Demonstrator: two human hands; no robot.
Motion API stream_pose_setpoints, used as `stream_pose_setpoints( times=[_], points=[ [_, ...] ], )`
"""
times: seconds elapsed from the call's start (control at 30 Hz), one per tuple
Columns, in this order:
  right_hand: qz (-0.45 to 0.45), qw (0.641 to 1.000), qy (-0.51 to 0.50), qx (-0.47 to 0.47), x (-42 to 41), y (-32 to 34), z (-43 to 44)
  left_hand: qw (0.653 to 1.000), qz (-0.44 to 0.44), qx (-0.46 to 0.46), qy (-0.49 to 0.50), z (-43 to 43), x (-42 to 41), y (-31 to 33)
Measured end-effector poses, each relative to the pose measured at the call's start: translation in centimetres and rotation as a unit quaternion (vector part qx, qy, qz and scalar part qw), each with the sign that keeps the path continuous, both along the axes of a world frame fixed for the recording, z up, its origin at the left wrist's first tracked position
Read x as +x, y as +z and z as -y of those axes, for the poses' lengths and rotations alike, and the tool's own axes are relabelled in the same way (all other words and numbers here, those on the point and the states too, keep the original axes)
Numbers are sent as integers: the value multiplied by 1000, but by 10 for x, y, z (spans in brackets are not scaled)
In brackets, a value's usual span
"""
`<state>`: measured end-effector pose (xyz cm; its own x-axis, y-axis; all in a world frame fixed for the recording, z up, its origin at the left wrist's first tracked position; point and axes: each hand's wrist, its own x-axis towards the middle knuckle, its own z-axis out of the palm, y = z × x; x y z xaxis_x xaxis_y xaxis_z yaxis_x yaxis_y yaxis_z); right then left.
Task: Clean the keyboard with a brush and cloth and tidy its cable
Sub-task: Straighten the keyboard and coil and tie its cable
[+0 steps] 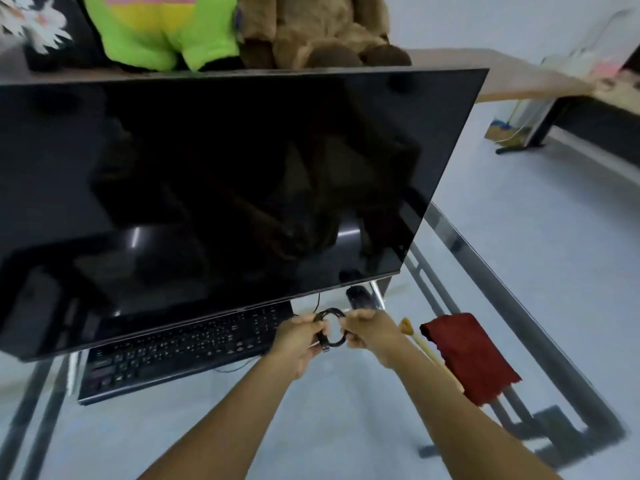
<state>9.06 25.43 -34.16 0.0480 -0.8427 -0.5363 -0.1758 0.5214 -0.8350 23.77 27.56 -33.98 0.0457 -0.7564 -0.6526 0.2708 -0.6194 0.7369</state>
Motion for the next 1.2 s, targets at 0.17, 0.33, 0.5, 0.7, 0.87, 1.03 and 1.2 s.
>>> stream_pose_setpoints(
  times=[0.17,0.33,0.5,0.7,0.87,1.03,1.2],
  points=[
    [-117,992,32,-31,-4,-49,35,995,82,46,-15,21,-19,-30],
    [-314,917,182,-168,10,-70,57,987,138,78,-31,31,-27,-45],
    [-401,837,283,-243,18,-74,56,984,160,75,-25,39,-30,-49],
    [-405,813,302,-290,14,-93,44,956,263,11,-130,33,-35,-42],
    [-405,808,318,-287,19,-104,51,953,275,9,-126,42,-33,-53],
    [-396,810,307,-303,23,-102,63,954,278,-10,-110,50,-32,-60],
    [-392,803,315,-319,17,-102,57,945,300,-32,-124,42,-32,-63]
  ],
)
